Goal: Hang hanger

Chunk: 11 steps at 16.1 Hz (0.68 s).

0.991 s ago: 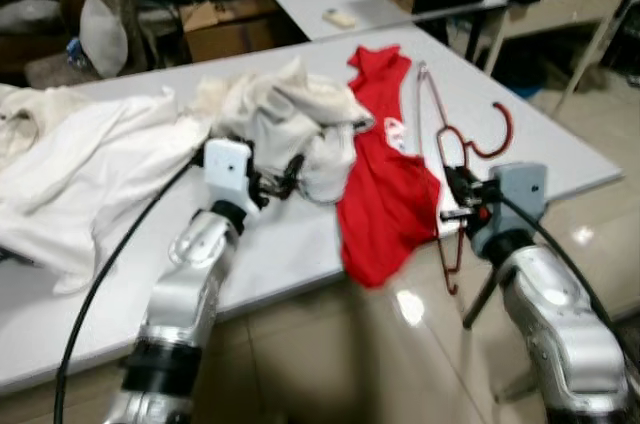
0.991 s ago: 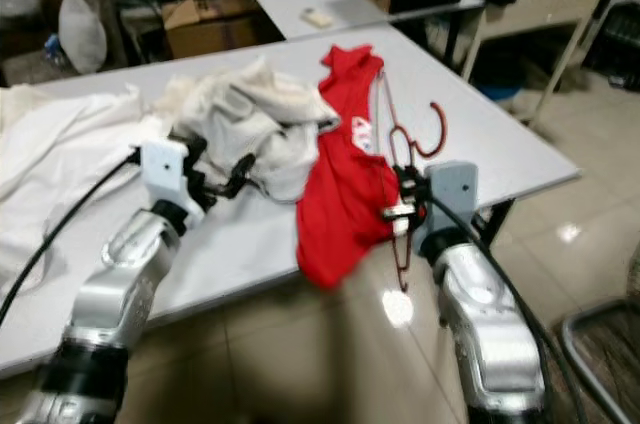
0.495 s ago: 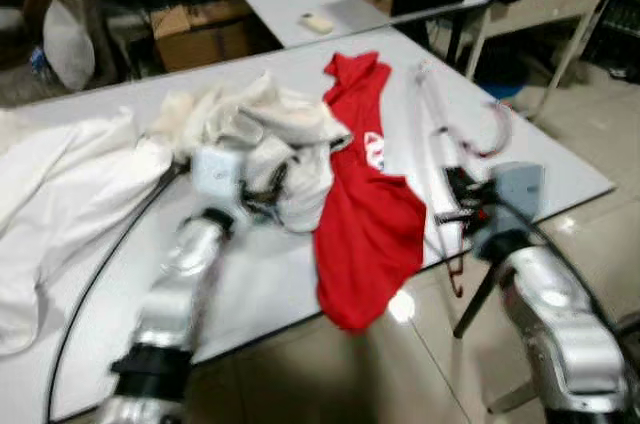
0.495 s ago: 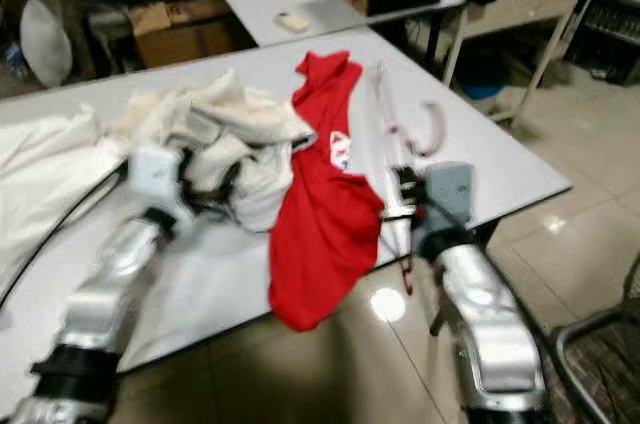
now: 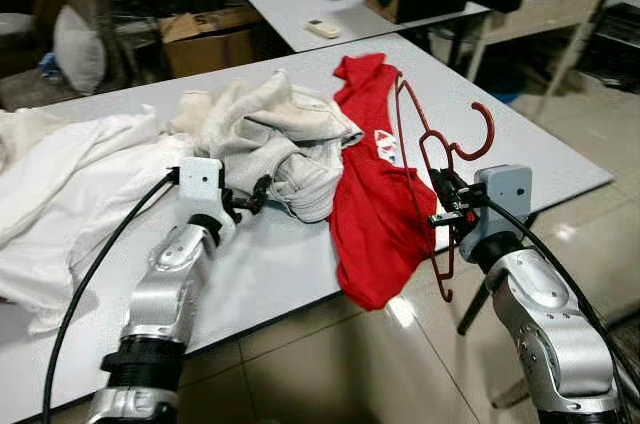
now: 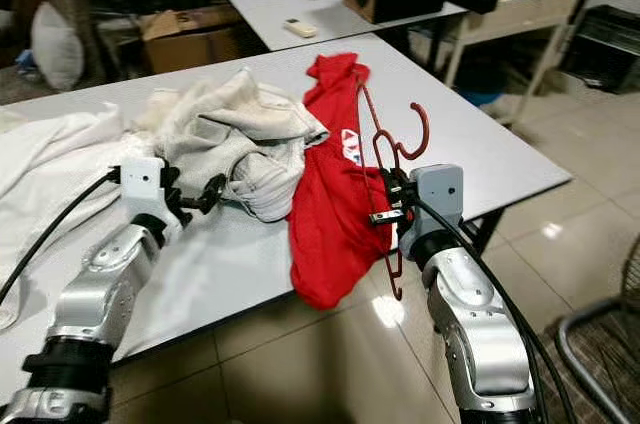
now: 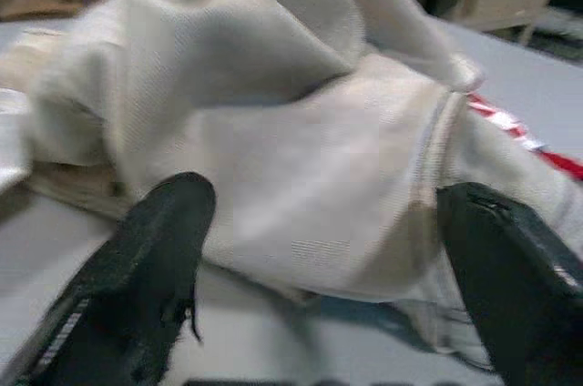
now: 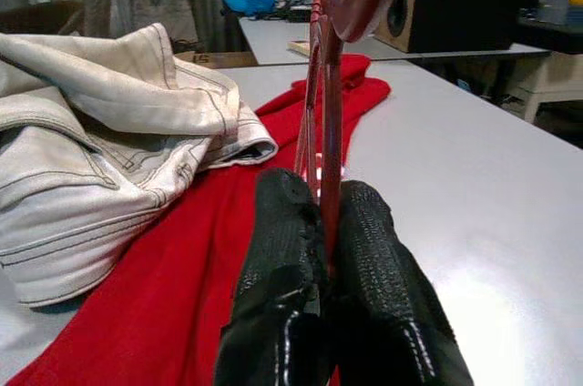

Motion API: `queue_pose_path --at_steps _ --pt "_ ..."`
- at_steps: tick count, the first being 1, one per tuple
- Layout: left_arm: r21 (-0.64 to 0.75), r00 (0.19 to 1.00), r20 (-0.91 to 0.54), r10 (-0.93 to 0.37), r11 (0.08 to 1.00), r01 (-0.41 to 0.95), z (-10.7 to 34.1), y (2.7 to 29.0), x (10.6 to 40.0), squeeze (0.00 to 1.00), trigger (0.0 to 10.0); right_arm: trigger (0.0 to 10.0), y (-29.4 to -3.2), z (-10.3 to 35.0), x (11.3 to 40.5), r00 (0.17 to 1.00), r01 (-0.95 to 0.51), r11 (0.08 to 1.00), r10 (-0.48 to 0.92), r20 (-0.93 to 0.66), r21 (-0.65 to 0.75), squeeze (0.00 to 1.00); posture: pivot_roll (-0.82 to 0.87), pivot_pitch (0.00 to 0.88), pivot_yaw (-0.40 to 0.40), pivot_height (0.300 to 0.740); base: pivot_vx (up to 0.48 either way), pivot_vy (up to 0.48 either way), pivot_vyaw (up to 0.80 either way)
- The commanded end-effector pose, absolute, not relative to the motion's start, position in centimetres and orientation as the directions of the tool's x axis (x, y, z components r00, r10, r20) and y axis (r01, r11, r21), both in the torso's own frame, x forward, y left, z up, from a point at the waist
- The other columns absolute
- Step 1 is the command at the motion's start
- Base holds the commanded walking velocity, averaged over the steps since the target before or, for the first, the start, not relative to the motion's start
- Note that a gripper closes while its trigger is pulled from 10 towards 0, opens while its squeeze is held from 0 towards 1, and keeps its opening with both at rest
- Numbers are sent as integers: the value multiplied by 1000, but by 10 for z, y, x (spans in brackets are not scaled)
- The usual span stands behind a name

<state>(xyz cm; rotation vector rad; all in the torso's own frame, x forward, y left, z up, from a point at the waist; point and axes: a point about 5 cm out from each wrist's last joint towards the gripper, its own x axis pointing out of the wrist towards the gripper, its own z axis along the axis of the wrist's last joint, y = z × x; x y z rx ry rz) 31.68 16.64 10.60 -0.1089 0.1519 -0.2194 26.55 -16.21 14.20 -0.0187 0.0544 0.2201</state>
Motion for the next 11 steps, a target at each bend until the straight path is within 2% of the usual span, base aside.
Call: queue_pose_path --at_steps 1,11 --pt "-168 963 -132 -236 962 213 107 166 320 0 0 10000 -164 143 266 978 -207 978 206 -43 -19 0 -187 0 83 740 0 0 0" --pt "-164 974 -102 -203 969 184 109 167 328 0 0 10000 -163 143 265 980 -193 981 192 -42 -32 0 -187 0 90 740 0 0 0"
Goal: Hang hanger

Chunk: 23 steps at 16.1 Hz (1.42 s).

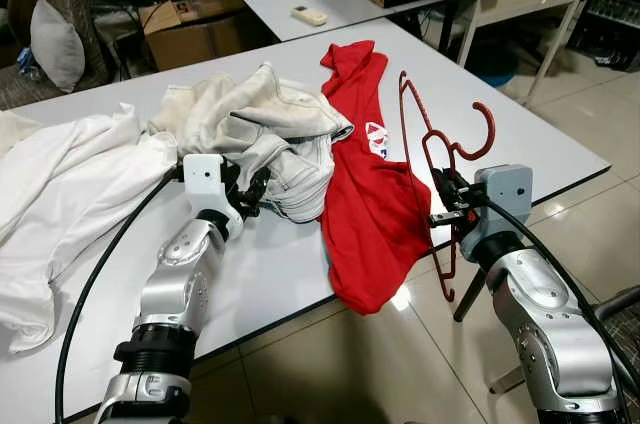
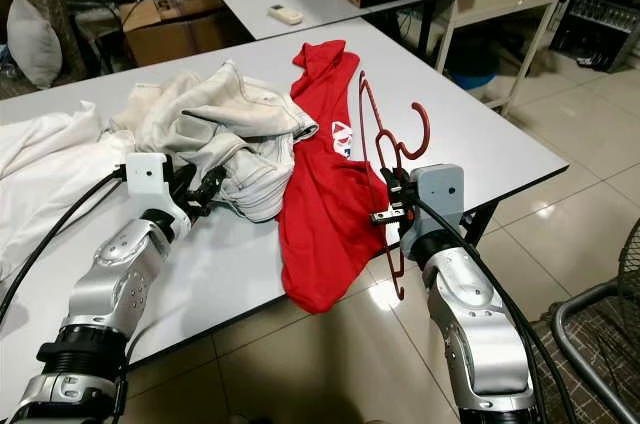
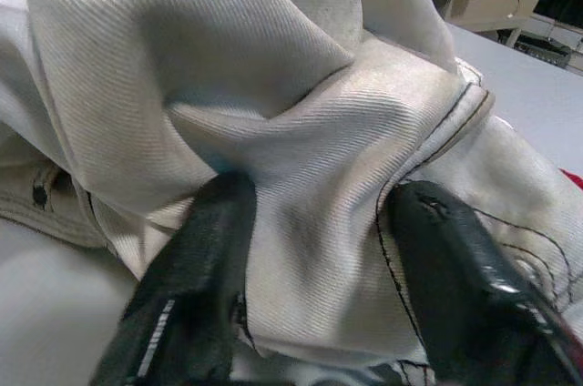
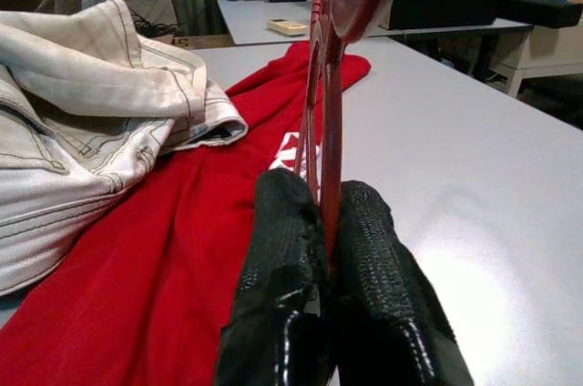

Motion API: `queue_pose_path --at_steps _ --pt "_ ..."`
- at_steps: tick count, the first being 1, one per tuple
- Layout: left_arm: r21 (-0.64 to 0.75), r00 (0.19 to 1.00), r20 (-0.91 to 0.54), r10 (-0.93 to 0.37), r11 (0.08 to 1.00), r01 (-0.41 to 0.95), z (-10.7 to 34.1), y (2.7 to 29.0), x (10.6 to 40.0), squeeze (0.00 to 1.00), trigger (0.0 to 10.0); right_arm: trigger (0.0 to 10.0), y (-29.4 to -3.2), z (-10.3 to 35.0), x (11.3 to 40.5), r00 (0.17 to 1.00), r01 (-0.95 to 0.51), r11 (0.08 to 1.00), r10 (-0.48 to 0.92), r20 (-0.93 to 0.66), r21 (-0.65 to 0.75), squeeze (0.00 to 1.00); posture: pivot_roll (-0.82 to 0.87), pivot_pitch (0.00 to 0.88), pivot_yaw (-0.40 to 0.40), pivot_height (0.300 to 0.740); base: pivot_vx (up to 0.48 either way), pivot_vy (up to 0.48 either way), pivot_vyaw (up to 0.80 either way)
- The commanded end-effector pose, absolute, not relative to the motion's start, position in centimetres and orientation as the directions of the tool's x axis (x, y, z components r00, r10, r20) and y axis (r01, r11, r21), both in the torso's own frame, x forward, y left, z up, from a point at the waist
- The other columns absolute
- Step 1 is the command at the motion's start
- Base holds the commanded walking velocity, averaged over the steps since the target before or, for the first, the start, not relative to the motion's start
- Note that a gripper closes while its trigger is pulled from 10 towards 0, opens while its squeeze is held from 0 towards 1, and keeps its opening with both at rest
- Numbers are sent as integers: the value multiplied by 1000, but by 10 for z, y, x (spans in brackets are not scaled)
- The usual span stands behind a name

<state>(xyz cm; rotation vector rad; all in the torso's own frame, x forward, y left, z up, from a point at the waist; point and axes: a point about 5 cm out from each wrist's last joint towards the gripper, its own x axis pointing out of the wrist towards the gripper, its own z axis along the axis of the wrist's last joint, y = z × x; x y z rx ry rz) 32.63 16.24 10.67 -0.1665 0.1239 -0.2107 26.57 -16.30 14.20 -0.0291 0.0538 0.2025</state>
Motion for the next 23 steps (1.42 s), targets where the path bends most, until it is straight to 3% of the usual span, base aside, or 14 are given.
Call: queue_pose_path --at_steps 1,7,13,15,16,17,18,19,20,21,23 --pt "-157 976 -96 -197 971 180 109 168 328 0 0 10000 -163 144 265 981 -193 981 191 -41 -32 0 -185 0 90 740 0 0 0" --pt "-137 994 40 -98 985 103 140 191 339 0 0 10000 -162 144 265 983 -184 983 182 -37 -30 0 -181 0 97 740 0 0 0" --pt "0 938 345 -42 999 45 256 226 377 0 0 10000 -160 147 269 983 -181 983 180 -17 -22 0 -171 0 99 740 0 0 0" --pt "42 916 393 -78 997 67 290 226 385 0 0 10000 -158 147 269 983 -181 983 181 -12 -21 0 -175 0 118 740 0 0 0" --pt "181 918 317 -239 965 189 289 211 388 0 0 10000 -160 147 267 987 -162 987 162 -3 -15 0 -181 0 139 740 0 0 0" --pt "216 917 287 -278 951 221 285 207 388 0 0 10000 -161 147 266 988 -154 988 154 -1 -12 0 -183 0 145 740 0 0 0" --pt "253 912 232 -339 926 280 267 198 386 0 3882 10000 -162 146 265 990 -143 990 143 -2 -8 0 -188 0 152 740 0 0 0" --pt "265 904 183 -387 905 334 248 193 381 0 10000 10000 -162 144 263 990 -143 990 143 -7 -6 0 -188 0 152 740 0 0 0" --pt "283 886 129 -446 873 398 230 190 375 439 10000 10000 -162 143 262 989 -146 989 146 -13 -6 0 -189 0 151 740 0 0 0" --pt "278 869 89 -487 849 448 215 190 367 1000 10000 10000 -162 142 261 989 -148 989 148 -19 -7 0 -185 0 142 740 0 0 0" --pt "240 850 32 -526 829 505 193 194 353 1000 10000 10000 -163 141 261 988 -155 988 155 -25 -9 0 -178 0 130 740 0 0 0"
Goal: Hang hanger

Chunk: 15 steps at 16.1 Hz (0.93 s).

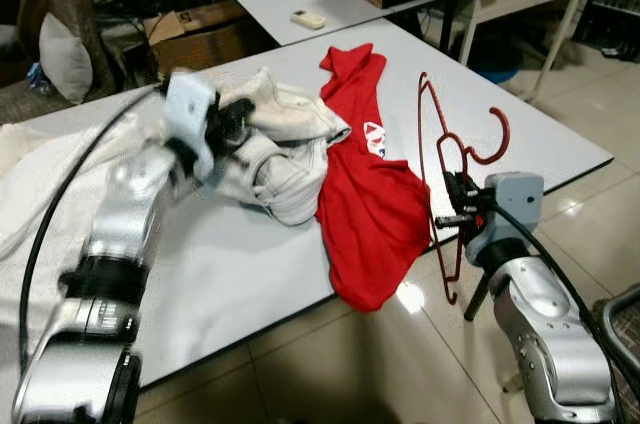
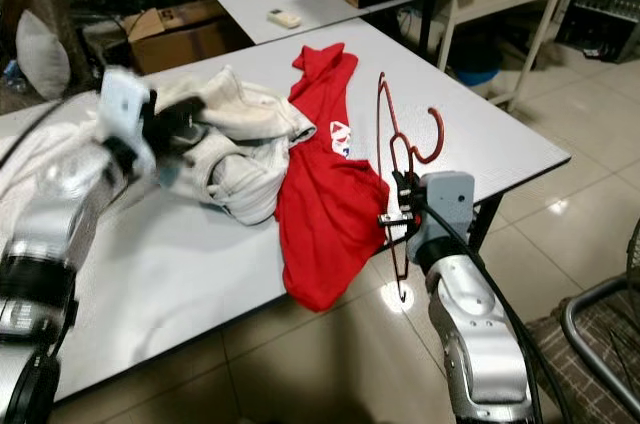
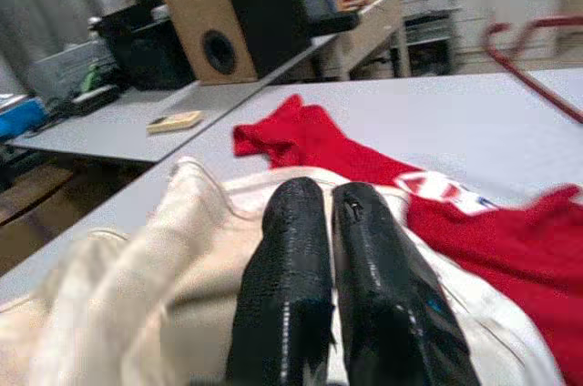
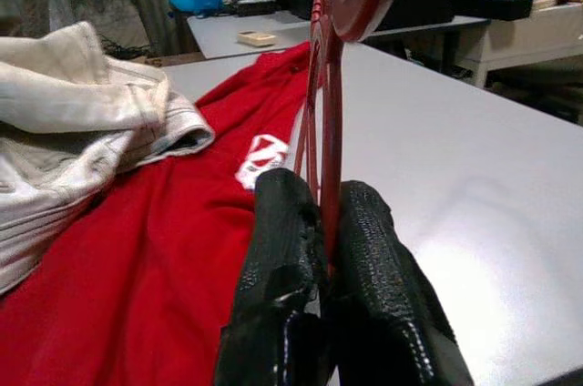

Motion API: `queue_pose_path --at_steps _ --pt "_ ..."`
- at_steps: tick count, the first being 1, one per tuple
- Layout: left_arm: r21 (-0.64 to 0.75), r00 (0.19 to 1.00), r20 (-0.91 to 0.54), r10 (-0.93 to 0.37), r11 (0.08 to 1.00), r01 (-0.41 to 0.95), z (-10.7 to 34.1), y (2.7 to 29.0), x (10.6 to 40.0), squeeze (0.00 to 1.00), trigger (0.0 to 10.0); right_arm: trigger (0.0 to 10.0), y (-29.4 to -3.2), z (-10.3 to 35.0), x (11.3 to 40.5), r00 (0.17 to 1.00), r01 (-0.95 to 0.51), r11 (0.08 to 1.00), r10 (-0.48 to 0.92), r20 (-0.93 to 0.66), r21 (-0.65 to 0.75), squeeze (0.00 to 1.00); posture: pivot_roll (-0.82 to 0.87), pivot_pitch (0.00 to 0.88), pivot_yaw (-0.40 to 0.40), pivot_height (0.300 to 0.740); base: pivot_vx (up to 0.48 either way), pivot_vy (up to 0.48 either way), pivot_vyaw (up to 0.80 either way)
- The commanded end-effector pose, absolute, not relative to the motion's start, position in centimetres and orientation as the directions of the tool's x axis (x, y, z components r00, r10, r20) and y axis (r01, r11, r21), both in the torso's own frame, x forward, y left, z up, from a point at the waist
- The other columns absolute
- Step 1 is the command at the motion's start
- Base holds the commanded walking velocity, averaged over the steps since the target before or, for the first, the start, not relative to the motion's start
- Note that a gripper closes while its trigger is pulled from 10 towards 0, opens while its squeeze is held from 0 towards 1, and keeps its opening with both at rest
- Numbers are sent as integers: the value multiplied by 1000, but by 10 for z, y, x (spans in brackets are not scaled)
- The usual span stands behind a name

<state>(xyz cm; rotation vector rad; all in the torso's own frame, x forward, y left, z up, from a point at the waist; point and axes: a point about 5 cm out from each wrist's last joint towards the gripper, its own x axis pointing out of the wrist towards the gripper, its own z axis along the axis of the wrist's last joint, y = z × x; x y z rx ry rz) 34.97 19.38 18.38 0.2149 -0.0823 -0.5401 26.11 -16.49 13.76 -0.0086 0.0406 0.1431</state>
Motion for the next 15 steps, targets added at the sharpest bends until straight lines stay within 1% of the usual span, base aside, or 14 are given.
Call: queue_pose_path --at_steps 1,2,4,6,8,10,13,14,15 --pt "191 857 -13 -516 840 508 173 203 339 1000 10000 10000 -163 140 263 986 -167 986 166 -31 -11 0 -170 0 118 740 0 0 0" --pt "164 865 -33 -500 851 499 164 207 334 1000 10000 10000 -162 140 264 984 -174 985 173 -33 -12 0 -168 0 116 740 0 0 0" --pt "5 893 -72 -444 895 445 142 221 316 1000 10000 10000 -159 140 265 981 -190 982 190 -33 -11 0 -161 0 106 740 0 0 0" --pt "-212 933 -73 -352 920 330 130 236 307 1000 10000 10000 -158 139 266 980 -197 980 196 -33 -12 0 -161 0 105 740 0 0 0" --pt "-343 947 -136 -293 910 232 111 245 301 1000 10000 10000 -158 139 265 979 -200 980 200 -34 -14 0 -166 0 108 740 0 0 0" --pt "-410 944 -168 -283 891 194 98 242 299 1000 10000 10000 -159 139 265 979 -201 980 200 -33 -16 0 -168 0 109 740 0 0 0" --pt "-514 939 -154 -307 837 190 82 225 303 1000 10000 10000 -158 139 265 978 -204 979 204 -33 -17 0 -170 0 105 740 0 0 0" --pt "-531 942 -146 -302 827 183 80 222 305 494 10000 10000 -158 139 265 978 -206 978 205 -33 -17 0 -170 0 104 740 0 0 0" --pt "-632 946 -76 -315 749 198 81 210 312 0 10000 10000 -157 139 266 977 -210 978 210 -33 -17 0 -173 0 106 740 0 0 0"
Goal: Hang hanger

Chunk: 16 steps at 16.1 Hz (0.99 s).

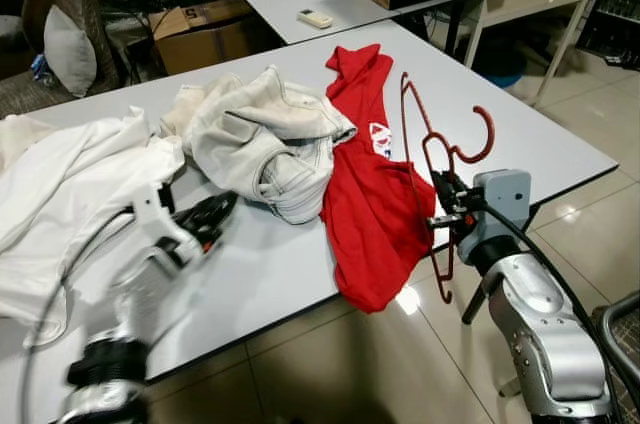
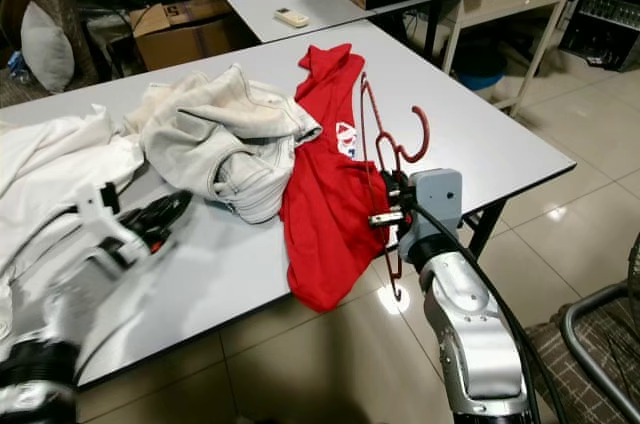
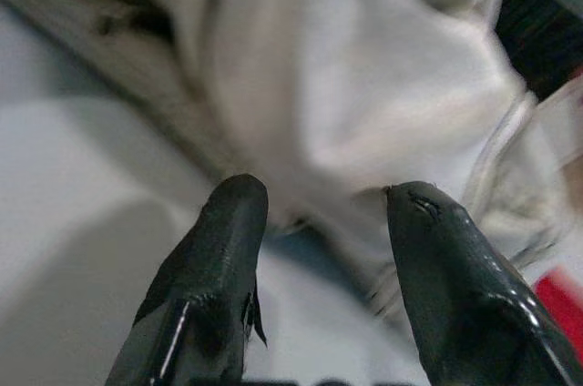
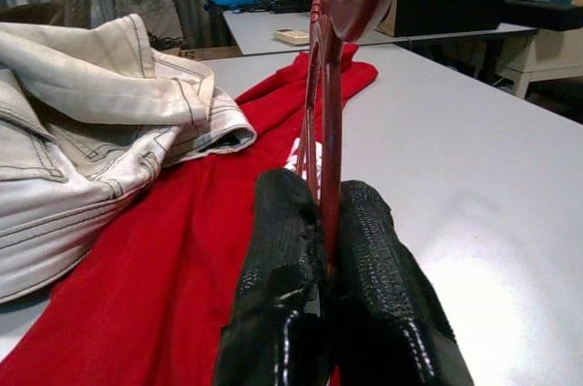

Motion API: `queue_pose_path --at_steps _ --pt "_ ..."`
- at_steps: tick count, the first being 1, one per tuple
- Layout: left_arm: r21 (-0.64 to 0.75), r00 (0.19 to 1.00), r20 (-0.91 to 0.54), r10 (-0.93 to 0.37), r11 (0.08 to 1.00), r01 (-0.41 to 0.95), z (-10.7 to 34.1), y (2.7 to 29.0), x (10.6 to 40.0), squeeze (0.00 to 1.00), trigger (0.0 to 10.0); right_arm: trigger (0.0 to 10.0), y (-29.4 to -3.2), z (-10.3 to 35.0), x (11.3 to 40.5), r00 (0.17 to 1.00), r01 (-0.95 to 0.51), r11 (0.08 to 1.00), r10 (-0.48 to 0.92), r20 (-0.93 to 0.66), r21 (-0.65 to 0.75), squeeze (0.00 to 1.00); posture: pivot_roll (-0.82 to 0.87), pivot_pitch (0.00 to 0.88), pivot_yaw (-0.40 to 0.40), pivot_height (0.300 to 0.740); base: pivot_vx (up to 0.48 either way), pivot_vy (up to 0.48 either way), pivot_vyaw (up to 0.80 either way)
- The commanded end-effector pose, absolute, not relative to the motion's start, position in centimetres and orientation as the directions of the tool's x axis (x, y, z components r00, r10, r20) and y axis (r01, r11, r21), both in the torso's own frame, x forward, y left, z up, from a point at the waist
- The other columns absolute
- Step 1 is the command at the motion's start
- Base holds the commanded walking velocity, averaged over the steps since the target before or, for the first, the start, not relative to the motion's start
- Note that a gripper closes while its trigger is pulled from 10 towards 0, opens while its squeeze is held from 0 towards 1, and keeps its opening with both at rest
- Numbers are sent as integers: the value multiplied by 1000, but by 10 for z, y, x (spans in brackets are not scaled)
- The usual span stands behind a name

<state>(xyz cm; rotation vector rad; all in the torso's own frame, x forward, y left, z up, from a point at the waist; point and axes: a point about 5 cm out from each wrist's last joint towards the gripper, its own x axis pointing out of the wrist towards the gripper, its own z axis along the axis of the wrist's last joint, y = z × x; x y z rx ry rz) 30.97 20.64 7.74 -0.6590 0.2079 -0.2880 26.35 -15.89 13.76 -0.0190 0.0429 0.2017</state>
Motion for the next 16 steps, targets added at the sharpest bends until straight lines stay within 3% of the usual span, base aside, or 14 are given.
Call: queue_pose_path --at_steps 1,2,3,7,8,9,10,16 --pt "-666 943 -45 -331 713 219 83 205 314 0 10000 10000 -156 139 266 977 -211 977 211 -33 -17 0 -173 0 106 740 0 0 0" --pt "-725 931 6 -365 639 256 85 193 317 0 10000 10000 -156 139 265 977 -212 977 211 -33 -17 0 -177 0 112 740 0 0 0" --pt "-736 925 10 -380 623 265 84 187 318 0 10000 10000 -156 139 265 977 -210 978 209 -33 -17 0 -177 0 112 740 0 0 0" --pt "-740 931 -22 -363 632 230 76 176 329 0 10000 10000 -157 140 263 979 -201 979 200 -31 -19 0 -189 0 123 740 0 0 0" --pt "-764 945 -3 -327 611 209 79 181 333 0 4314 10000 -158 140 262 980 -197 980 197 -31 -20 0 -191 0 123 740 0 0 0" --pt "-775 948 7 -318 597 206 80 182 334 0 2941 10000 -158 140 262 980 -196 980 195 -31 -21 0 -191 0 123 740 0 0 0" --pt "-770 950 6 -313 604 204 81 183 335 0 0 10000 -159 141 262 980 -196 980 195 -31 -22 0 -191 0 122 740 0 0 0" --pt "-767 958 20 -285 611 198 80 185 338 0 0 10000 -157 141 263 980 -200 980 199 -31 -26 0 -189 0 116 740 0 0 0"
